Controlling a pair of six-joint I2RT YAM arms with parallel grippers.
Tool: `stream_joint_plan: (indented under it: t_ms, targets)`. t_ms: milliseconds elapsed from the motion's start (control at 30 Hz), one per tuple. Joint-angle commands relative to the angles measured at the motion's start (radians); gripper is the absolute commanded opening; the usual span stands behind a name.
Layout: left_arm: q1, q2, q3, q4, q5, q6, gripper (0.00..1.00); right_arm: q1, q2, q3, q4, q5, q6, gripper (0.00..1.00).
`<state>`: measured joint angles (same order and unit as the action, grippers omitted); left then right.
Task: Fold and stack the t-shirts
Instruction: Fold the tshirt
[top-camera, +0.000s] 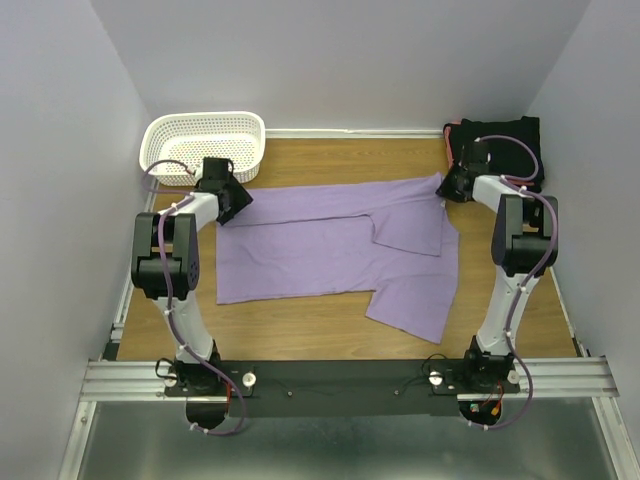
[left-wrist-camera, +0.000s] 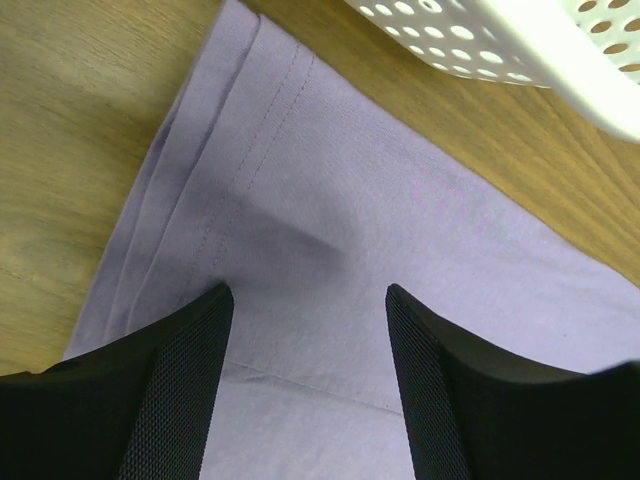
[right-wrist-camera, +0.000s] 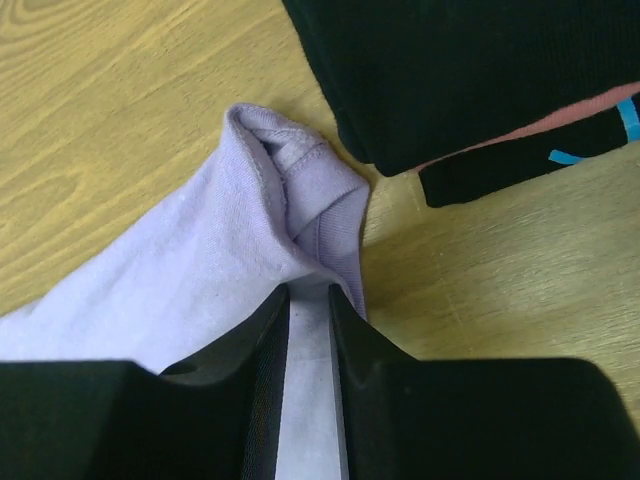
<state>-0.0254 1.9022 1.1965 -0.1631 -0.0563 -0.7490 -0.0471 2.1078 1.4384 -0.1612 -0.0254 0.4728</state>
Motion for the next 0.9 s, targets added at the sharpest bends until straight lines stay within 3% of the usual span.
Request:
stream_joint_plan:
  t_ms: [0,233,300,467,567,700,867]
  targets:
    - [0.01,-0.032,0.002,-0.045,0.006,-0.021,0.73,-0.01,-0.001,0.017,-0.028,-0.028,-0.048,0.32]
    - [-0.013,-0.333,-0.113,-0.157,-0.1,0.016,0.81,0.022,-0.282,-0.122,-0.104,-0.031,-0.072,0.42]
    - [-0.013,-0.438,-0.171,-0.226,-0.126,0.022,0.9,0.046,-0.392,-0.2,-0.15,0.008,-0.082,0.42]
    - [-0.013,-0.658,-0.339,-0.338,-0.203,0.002,0.94,0.179,-0.56,-0.349,-0.242,0.082,-0.097,0.52]
    - [-0.013,-0.716,-0.439,-0.412,-0.201,-0.032,0.94,0.228,-0.643,-0.432,-0.253,0.088,-0.097,0.53]
    - [-0.015,-0.778,-0.511,-0.507,-0.198,-0.085,0.94,0.262,-0.7,-0.504,-0.259,0.082,-0.106,0.63]
    - [-0.016,-0.744,-0.499,-0.552,-0.198,-0.147,0.92,0.262,-0.721,-0.558,-0.245,0.078,-0.12,0.71]
